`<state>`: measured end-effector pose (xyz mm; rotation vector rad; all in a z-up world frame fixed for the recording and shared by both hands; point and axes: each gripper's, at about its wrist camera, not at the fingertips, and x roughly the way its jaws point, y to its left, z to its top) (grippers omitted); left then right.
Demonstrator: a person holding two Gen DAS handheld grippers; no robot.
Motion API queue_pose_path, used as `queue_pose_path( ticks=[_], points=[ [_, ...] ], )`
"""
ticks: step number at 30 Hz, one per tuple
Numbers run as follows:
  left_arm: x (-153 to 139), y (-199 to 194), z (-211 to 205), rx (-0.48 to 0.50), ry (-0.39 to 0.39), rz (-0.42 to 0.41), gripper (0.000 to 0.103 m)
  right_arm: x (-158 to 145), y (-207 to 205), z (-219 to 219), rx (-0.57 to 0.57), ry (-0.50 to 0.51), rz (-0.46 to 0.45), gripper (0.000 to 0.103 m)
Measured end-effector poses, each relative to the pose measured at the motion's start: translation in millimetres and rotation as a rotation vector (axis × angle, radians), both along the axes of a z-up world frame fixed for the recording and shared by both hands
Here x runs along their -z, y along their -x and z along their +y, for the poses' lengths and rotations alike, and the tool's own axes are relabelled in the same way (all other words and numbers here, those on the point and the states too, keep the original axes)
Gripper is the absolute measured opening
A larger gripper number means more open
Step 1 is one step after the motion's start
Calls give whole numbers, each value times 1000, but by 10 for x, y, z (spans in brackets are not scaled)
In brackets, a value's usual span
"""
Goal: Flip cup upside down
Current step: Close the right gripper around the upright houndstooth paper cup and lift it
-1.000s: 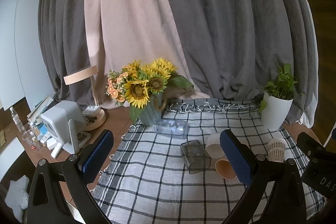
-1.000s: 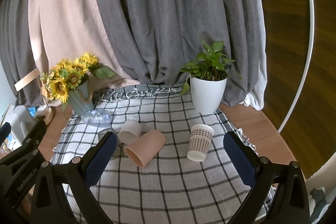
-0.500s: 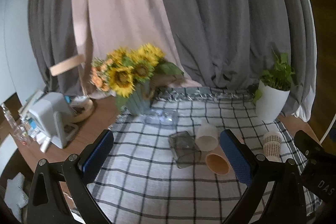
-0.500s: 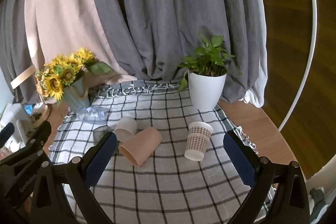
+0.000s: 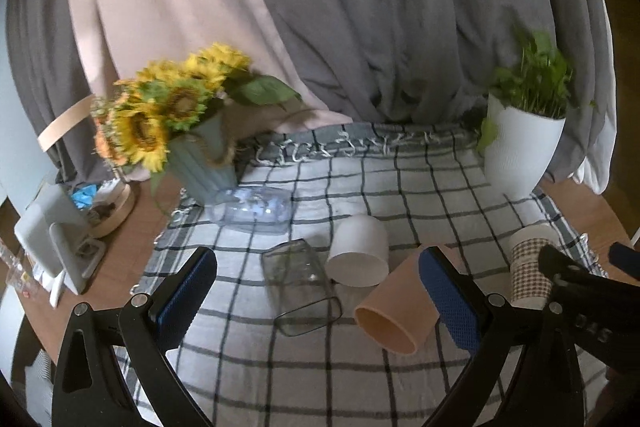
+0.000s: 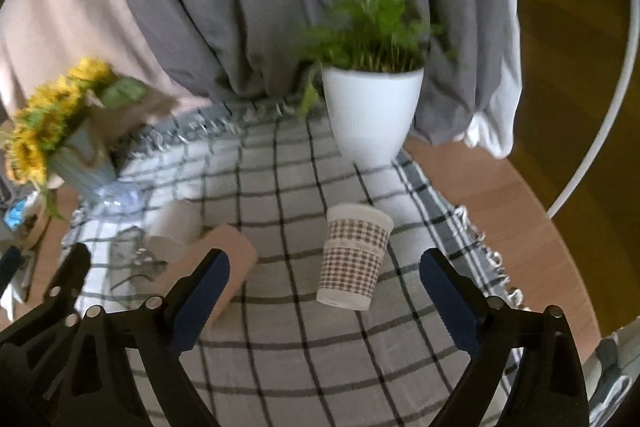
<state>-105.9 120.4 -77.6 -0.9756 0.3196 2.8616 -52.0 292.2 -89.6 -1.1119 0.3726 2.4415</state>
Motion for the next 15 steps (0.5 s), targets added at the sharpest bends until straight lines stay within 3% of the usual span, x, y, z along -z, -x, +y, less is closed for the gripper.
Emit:
queue_pose_path(
  ticks=[8, 15],
  points=[
    [238, 189, 261, 20, 22, -59, 103, 600, 386, 362, 93, 130, -129, 87],
    [411, 261, 383, 23, 58, -95, 103, 817, 523, 501, 123, 152, -160, 78]
  ],
)
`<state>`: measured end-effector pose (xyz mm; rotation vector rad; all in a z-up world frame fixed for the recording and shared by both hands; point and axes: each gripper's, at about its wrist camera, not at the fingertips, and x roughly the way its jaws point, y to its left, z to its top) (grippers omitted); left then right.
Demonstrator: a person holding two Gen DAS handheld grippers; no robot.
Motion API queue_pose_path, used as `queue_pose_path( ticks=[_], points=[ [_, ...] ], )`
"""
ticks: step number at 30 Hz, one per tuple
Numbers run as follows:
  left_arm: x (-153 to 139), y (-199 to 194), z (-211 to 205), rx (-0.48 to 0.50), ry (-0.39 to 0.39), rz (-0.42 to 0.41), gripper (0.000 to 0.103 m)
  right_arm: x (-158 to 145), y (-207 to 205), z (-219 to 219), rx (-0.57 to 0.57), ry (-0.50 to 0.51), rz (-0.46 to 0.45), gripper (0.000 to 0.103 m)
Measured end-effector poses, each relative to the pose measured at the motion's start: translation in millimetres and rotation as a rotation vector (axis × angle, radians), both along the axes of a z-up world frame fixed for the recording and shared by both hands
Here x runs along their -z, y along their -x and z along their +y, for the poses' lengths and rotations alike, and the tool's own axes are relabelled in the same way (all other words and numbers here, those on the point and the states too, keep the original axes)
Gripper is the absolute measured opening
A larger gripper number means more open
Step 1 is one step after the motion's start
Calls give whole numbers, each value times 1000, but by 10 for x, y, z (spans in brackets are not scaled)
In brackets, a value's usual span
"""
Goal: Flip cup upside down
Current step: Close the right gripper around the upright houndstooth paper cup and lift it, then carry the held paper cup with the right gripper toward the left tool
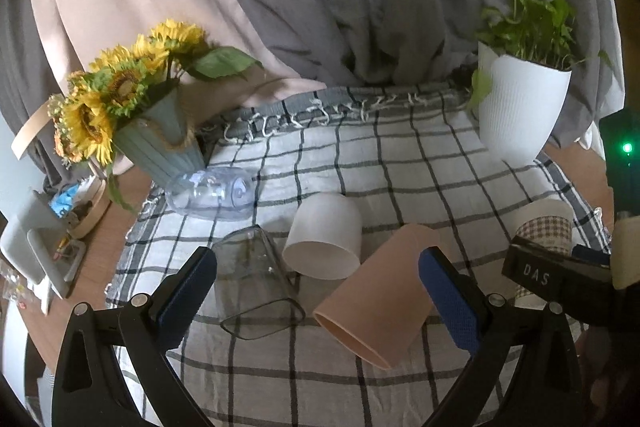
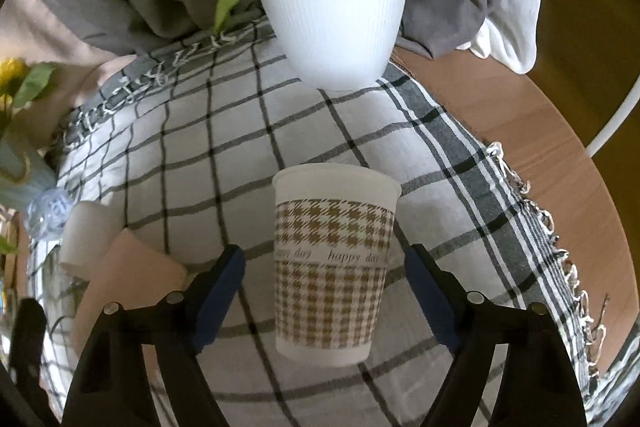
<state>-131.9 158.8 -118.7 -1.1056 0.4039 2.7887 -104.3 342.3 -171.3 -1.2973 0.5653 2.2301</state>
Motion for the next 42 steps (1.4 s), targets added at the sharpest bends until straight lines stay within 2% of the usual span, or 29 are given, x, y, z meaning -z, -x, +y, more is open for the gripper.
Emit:
queue_pose_path(
  ticks=[5, 10, 14, 19, 23, 33, 42],
  points=[
    [58, 52, -26, -14, 7, -25, 103, 80, 46, 31, -1, 20, -20, 64],
    [51, 44, -92, -22, 8, -38, 103, 45, 24, 2, -12, 10, -25, 63],
    [-10, -55, -247, -20, -2, -43, 103, -172, -132, -146, -27, -38, 10, 63],
    [-66, -206, -622, -41, -11, -66, 103, -473, -403, -507, -73, -37, 75, 63],
    [-34, -321, -985, -85, -18, -105, 103, -548, -581, -880, -127, 0, 106, 63],
    [145, -553, -1684, -157, 51, -160, 103, -366, -623, -1684, -269, 111, 76, 63],
    [350, -561, -2039, -197, 101, -207, 103, 2, -452, -2066, -319, 207, 13, 63]
  ],
)
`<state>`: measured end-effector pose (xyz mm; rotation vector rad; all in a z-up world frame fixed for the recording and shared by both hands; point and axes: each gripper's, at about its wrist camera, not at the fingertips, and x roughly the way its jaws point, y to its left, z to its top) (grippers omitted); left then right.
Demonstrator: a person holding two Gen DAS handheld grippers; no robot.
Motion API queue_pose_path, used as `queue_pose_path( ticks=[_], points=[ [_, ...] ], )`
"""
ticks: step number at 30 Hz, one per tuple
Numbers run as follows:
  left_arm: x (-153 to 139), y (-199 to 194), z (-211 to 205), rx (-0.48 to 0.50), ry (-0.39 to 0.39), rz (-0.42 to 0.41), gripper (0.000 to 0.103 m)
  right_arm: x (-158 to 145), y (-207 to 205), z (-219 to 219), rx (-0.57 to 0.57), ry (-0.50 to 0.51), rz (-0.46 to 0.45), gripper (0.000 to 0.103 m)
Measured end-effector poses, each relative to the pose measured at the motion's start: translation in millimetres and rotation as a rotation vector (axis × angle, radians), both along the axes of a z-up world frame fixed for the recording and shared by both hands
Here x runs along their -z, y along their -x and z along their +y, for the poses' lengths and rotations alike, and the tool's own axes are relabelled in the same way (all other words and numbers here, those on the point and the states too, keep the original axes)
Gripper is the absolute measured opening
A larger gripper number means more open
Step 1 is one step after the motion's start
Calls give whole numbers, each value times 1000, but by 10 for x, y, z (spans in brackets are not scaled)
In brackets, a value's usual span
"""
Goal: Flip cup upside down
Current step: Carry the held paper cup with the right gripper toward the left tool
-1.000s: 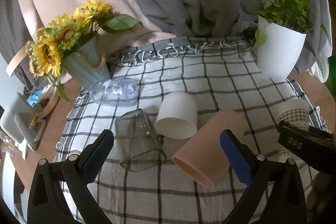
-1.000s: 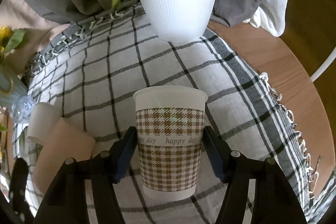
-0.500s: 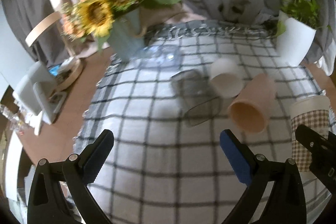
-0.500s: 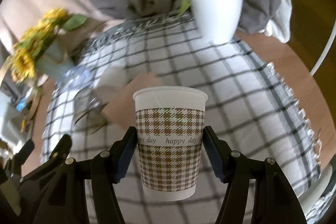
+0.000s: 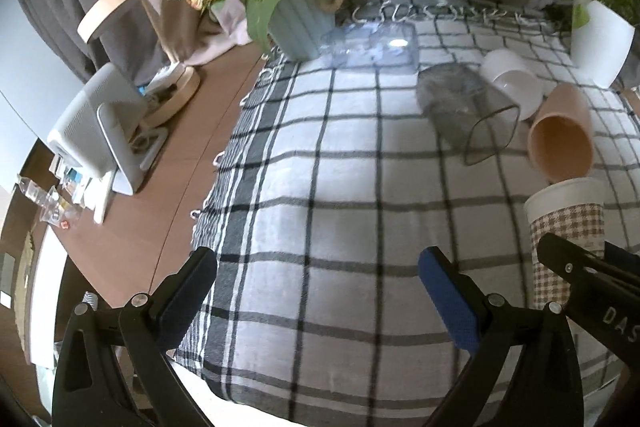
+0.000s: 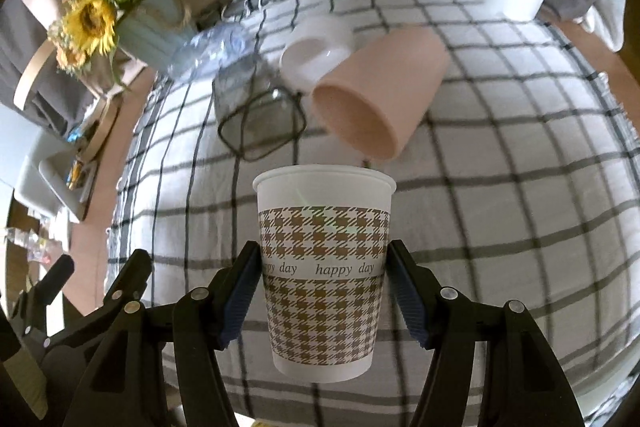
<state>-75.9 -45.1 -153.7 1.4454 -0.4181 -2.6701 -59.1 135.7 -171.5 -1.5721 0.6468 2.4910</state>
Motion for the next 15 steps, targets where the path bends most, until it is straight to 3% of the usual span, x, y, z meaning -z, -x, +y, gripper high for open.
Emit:
queue_pose_path(
  ticks=[11, 15],
  points=[
    [121, 56, -66, 12, 3, -42, 103, 127, 62, -84, -20, 2, -46, 65],
    [37, 10, -69, 27, -32, -25, 103, 18, 11, -72, -15, -15, -41, 74]
  ],
)
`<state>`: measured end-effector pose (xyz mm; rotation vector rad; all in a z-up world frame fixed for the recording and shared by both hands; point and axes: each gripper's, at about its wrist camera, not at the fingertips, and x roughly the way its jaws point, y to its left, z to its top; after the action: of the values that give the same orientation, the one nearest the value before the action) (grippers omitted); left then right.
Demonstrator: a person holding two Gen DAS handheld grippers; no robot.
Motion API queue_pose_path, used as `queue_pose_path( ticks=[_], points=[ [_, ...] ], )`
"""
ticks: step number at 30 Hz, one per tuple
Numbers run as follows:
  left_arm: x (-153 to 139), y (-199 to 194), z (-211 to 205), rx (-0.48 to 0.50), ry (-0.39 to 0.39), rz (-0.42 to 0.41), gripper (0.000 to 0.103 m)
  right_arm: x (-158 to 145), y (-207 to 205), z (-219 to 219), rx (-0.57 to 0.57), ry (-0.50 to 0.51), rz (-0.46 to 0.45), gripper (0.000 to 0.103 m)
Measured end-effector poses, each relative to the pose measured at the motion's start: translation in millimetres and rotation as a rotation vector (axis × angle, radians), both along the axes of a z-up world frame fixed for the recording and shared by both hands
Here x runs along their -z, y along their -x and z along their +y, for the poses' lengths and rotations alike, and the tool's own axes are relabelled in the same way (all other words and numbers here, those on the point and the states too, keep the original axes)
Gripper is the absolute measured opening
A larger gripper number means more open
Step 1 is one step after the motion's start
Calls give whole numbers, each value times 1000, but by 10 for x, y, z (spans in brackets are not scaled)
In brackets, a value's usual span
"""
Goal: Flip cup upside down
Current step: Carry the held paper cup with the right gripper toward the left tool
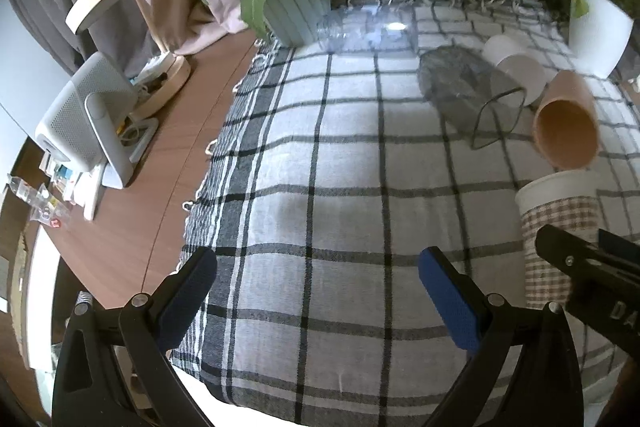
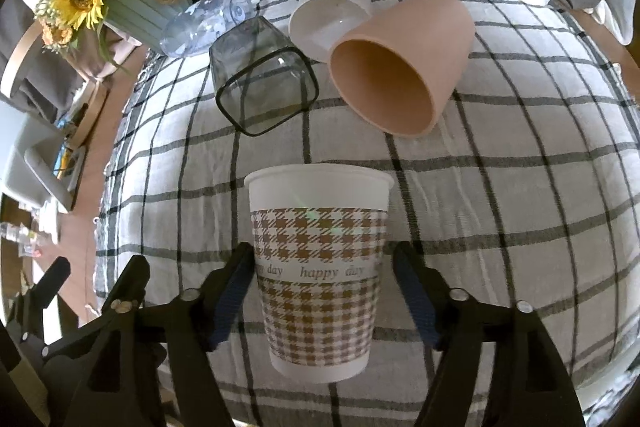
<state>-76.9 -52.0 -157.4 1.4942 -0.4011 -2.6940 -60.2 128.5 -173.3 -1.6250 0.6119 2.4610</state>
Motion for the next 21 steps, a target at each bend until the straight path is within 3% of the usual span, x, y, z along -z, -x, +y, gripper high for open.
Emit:
queue_pose_path(
  ticks=[4, 10, 16, 21],
  points=[
    [-191, -172, 71, 42, -15, 73, 103, -369, -180, 17, -1, -53, 92, 77],
    [-332, -598, 374, 140, -105, 170, 103, -843, -611, 202, 58, -250, 230, 79],
    [-205, -955, 790, 249, -178, 246, 103, -694, -866, 526, 96, -322, 149, 79],
    [45, -1009, 1022, 272, -188, 251, 99, -460, -960, 710, 113, -361, 60, 79]
  ],
)
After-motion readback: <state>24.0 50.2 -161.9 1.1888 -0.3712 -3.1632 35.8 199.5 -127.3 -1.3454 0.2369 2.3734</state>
